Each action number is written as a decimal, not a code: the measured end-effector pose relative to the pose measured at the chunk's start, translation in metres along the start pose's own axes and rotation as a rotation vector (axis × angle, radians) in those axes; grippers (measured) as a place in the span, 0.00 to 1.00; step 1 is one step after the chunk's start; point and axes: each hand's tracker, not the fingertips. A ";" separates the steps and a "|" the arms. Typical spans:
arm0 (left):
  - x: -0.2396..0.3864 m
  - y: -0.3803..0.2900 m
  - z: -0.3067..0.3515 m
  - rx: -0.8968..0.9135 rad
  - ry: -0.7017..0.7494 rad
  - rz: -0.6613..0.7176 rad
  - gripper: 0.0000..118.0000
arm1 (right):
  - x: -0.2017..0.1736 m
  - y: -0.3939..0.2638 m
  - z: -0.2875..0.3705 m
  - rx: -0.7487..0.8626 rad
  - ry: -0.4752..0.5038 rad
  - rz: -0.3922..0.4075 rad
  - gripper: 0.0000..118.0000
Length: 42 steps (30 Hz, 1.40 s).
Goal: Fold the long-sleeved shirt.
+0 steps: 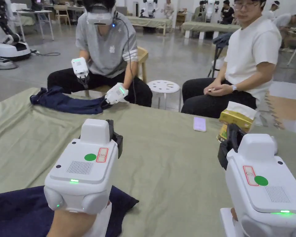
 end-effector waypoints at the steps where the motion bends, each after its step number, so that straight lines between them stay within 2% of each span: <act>1: -0.020 -0.005 0.006 -0.027 0.054 -0.005 0.05 | -0.019 -0.002 -0.005 -0.012 0.043 -0.003 0.00; 5: -0.087 -0.020 0.030 -0.084 0.215 0.009 0.05 | -0.092 -0.011 -0.017 -0.039 0.224 -0.018 0.00; 10: -0.141 -0.038 0.043 -0.153 0.351 0.060 0.05 | -0.161 -0.023 -0.017 -0.074 0.366 -0.025 0.00; 15: -0.154 -0.075 0.039 -0.239 0.403 0.071 0.06 | -0.200 -0.055 -0.015 -0.164 0.425 -0.009 0.00; 17: -0.154 -0.103 0.032 -0.351 0.406 0.118 0.06 | -0.208 -0.075 -0.014 -0.233 0.433 0.003 0.00; 19: -0.154 -0.134 0.024 -0.464 0.381 0.177 0.10 | -0.212 -0.095 -0.010 -0.275 0.437 0.026 0.00; 20: -0.154 -0.148 0.020 -0.517 0.377 0.201 0.17 | -0.213 -0.103 -0.009 -0.295 0.445 0.032 0.00; 21: -0.153 -0.160 0.018 -0.556 0.377 0.205 0.36 | -0.213 -0.109 -0.008 -0.310 0.447 0.036 0.00; 23: -0.151 -0.177 0.012 -0.601 0.382 0.228 0.83 | -0.212 -0.116 -0.006 -0.326 0.442 0.048 0.00; 24: -0.148 -0.183 0.009 -0.604 0.386 0.206 0.93 | -0.210 -0.118 -0.006 -0.334 0.442 0.047 0.00; 26: -0.142 -0.188 0.002 -0.596 0.390 0.171 0.91 | -0.208 -0.121 -0.008 -0.344 0.441 0.046 0.00; 28: -0.142 -0.196 -0.014 -0.695 0.394 0.179 0.94 | -0.206 -0.122 -0.009 -0.351 0.440 0.047 0.00; 31: -0.144 -0.213 -0.031 -0.842 0.459 0.353 0.90 | -0.205 -0.123 -0.009 -0.362 0.443 0.042 0.00; 32: -0.147 -0.224 -0.039 -0.911 0.452 0.404 0.80 | -0.204 -0.124 -0.008 -0.364 0.445 0.044 0.00; 33: -0.152 -0.234 -0.038 -0.954 0.430 0.460 0.54 | -0.203 -0.125 -0.008 -0.364 0.448 0.049 0.00; 34: -0.159 -0.246 -0.037 -0.948 0.387 0.593 0.46 | -0.202 -0.125 -0.007 -0.366 0.449 0.055 0.00; 35: -0.159 -0.247 -0.037 -0.921 0.382 0.618 0.40 | -0.200 -0.126 -0.005 -0.369 0.451 0.057 0.00; 36: -0.151 -0.236 -0.035 -0.886 0.424 0.490 0.28 | -0.198 -0.126 -0.004 -0.373 0.454 0.059 0.00; 37: -0.143 -0.227 -0.027 -0.871 0.376 0.444 0.28 | -0.194 -0.125 -0.003 -0.374 0.454 0.059 0.00; 40: -0.133 -0.209 -0.019 -0.806 0.294 0.512 0.25 | -0.179 -0.124 -0.001 -0.362 0.416 0.056 0.00; 42: -0.123 -0.192 -0.010 -0.754 0.237 0.541 0.21 | -0.161 -0.119 0.001 -0.350 0.384 0.022 0.00</act>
